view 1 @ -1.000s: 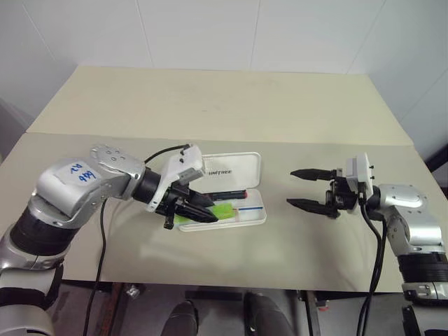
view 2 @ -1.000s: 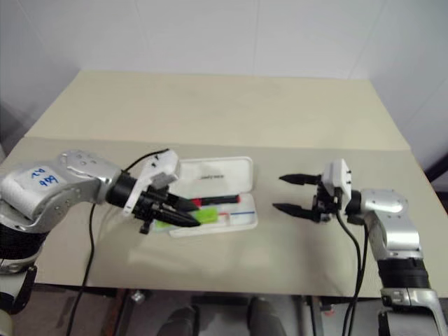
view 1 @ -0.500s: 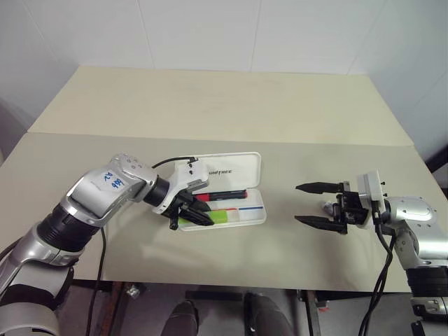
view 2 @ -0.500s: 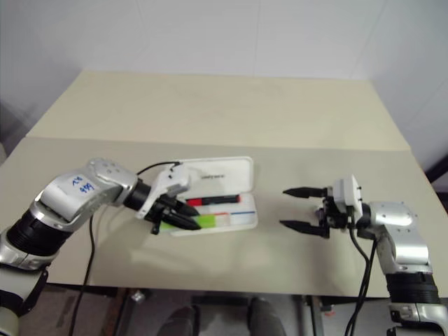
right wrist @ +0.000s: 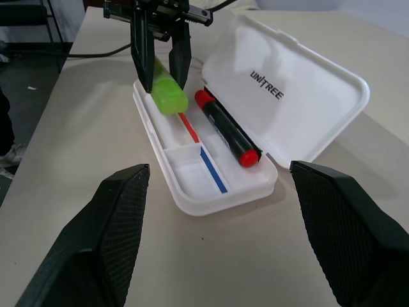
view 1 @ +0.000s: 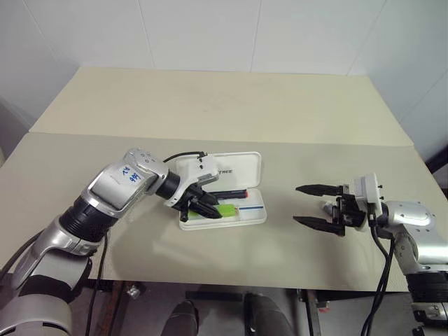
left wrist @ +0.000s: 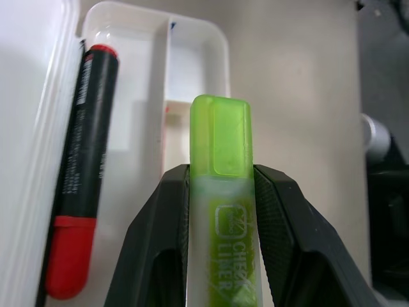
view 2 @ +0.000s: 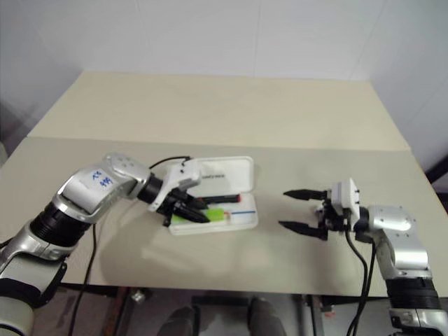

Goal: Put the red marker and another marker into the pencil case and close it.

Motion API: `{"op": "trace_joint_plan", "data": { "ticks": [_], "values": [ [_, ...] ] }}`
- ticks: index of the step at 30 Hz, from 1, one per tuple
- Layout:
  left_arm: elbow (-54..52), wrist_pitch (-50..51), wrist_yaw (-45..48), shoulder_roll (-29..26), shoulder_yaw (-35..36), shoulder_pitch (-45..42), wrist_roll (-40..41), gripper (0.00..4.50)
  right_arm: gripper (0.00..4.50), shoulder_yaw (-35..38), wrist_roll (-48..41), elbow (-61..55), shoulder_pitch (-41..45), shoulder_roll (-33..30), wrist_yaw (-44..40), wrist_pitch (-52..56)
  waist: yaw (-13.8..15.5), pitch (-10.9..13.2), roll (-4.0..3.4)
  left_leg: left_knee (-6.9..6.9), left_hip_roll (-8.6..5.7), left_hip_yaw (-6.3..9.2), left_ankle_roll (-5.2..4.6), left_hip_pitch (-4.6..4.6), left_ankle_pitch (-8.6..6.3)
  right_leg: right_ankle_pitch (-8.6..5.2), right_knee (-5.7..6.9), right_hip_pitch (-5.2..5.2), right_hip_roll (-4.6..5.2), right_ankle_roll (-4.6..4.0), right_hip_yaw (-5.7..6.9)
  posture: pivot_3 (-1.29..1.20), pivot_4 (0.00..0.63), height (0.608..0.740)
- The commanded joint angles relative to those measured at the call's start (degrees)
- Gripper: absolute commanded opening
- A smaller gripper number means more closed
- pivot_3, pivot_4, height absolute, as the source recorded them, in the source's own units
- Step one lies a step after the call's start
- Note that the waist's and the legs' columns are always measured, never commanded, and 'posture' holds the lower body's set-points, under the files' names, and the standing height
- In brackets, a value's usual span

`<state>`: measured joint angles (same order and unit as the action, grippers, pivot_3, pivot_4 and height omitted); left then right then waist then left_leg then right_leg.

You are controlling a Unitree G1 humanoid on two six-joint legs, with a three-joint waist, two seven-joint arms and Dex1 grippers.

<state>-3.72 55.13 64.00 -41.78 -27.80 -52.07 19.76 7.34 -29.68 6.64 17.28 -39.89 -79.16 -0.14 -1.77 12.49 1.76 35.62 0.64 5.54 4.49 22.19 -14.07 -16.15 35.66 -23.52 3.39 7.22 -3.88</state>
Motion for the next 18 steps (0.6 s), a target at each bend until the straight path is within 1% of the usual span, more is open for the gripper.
{"op": "trace_joint_plan", "data": {
  "ticks": [1,18],
  "values": [
    [0.7,-1.2,0.7,0.8,0.2,-2.1,-1.6,1.08,4.50,0.8,-0.5,-2.8,-0.2,0.0,0.6,-0.5,0.0,0.0,0.00,0.01,0.00,0.00,0.00,0.01,0.00,0.00,0.01,0.00,0.00,0.00,0.00,0.00,0.150,0.740],
    [2.5,-0.9,2.3,3.4,-0.7,-2.2,-4.7,1.08,4.50,0.6,0.2,-4.0,-1.2,-0.1,2.7,-0.2,0.0,0.0,0.00,0.06,-0.01,0.00,0.00,0.00,0.00,0.01,0.06,0.00,0.00,0.02,-0.01,0.00,0.150,0.740]
  ]
}}
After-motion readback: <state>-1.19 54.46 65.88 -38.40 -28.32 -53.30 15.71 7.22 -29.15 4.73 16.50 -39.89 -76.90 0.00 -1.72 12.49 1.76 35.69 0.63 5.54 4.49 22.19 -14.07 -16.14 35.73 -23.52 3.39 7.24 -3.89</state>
